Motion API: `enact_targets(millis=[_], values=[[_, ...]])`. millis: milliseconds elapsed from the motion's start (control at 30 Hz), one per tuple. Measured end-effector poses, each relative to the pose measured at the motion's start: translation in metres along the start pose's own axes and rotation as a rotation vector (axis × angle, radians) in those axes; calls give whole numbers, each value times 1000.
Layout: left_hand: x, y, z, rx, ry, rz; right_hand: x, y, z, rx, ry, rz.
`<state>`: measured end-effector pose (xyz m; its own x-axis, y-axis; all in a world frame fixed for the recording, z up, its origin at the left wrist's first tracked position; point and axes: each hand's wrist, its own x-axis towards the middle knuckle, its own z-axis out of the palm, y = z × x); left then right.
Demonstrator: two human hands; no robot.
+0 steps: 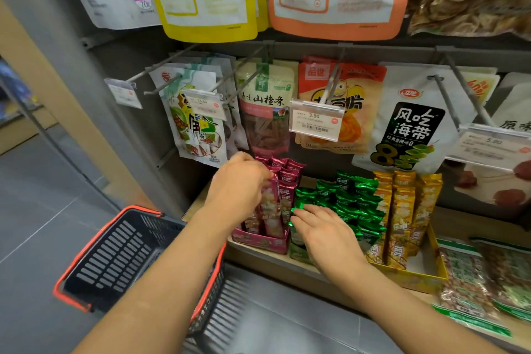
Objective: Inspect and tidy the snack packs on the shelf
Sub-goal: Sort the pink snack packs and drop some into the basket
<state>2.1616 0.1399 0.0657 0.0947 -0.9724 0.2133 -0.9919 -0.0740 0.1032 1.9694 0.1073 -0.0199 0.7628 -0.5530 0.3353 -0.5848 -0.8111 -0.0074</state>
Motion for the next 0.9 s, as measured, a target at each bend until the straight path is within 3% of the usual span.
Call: enact_targets(millis=[100,167,267,367,567,733,900], values=[[-14,-1,-33,-103,162,23,11,-6,-19,200,-124,103],[-25,-3,-50,-167,249,3,23,-11,-41,594,-205,297],[-43,-8,-65,-452,340,-141,33,-29,-80,1377,-506,611],[-60,-15,-72,-758,401,-294,24,-47,-102,1720,-756,629],[-71,-24,-69,-1034,494,-443,-10,-80,-125,1980,-830,647],[-66,-28,-73,-868,576,-399,-19,-88,-146,2146,-800,602],[-61,-19,-78,-754,579,-301,-17,-87,-158,1898,-721,660]])
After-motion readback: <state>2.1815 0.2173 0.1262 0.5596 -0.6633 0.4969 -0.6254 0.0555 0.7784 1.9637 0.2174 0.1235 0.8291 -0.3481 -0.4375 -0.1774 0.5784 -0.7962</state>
